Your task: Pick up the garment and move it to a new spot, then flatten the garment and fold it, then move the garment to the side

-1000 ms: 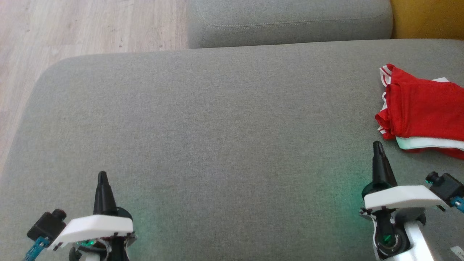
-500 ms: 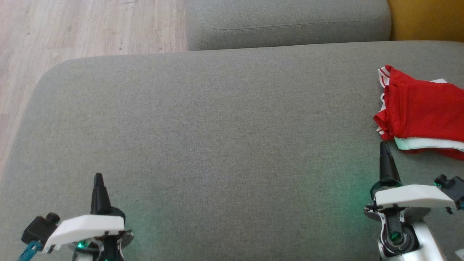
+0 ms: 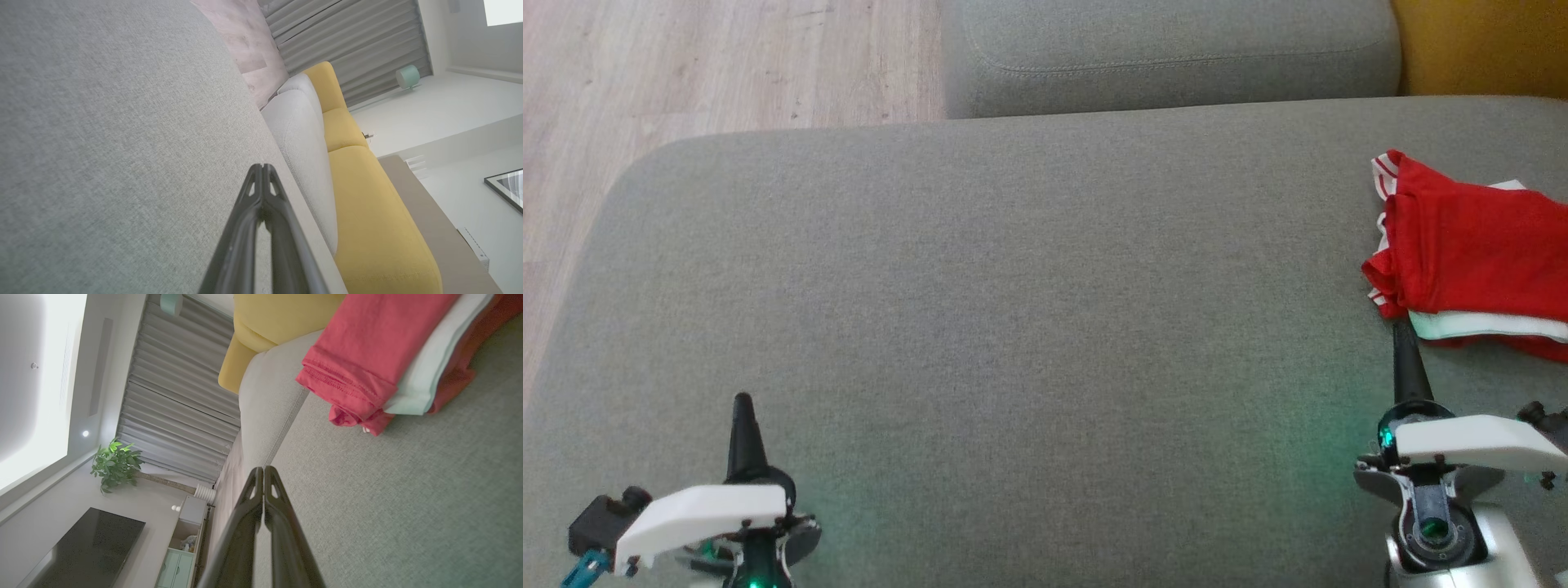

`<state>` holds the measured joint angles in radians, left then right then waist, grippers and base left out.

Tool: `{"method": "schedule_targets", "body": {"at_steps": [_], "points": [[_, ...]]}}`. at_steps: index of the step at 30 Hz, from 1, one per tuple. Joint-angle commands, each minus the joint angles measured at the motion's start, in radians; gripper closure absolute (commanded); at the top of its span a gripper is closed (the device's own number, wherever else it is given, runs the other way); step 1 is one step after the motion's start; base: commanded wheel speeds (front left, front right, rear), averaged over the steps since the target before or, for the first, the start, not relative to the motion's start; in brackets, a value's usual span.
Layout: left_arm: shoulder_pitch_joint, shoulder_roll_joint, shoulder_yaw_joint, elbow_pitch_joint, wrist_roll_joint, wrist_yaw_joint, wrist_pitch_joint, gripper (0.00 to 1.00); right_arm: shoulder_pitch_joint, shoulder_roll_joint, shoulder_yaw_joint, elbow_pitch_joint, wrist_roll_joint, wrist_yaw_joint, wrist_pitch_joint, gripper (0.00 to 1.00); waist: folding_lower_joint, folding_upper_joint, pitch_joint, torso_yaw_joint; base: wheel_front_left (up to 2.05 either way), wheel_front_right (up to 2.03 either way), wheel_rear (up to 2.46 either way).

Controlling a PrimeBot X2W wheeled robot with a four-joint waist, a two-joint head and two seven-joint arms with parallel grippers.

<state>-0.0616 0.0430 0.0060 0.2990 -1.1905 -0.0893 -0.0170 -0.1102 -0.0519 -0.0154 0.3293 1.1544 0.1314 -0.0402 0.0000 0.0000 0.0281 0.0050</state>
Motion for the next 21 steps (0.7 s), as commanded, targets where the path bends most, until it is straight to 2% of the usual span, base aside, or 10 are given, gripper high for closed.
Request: {"method": "schedule_targets", "body": {"at_steps": [1, 21], "points": [[-0.044, 0.005, 0.037, -0.037, -0.022, -0.010, 0.009, 1.00, -0.017, -0.018, 0.006, -0.042, 0.027, 0.000, 0.012, 1.00, 0.0000, 0.0000, -0.001, 0.000, 0.00, 0.00, 0.00], [-0.045, 0.006, 0.071, -0.045, -0.214, -0.025, 0.067, 1.00, -0.006, -0.018, -0.032, -0.063, 0.245, -0.001, 0.070, 1.00, 0.0000, 0.0000, -0.012, -0.002, 0.00, 0.00, 0.00]]}}
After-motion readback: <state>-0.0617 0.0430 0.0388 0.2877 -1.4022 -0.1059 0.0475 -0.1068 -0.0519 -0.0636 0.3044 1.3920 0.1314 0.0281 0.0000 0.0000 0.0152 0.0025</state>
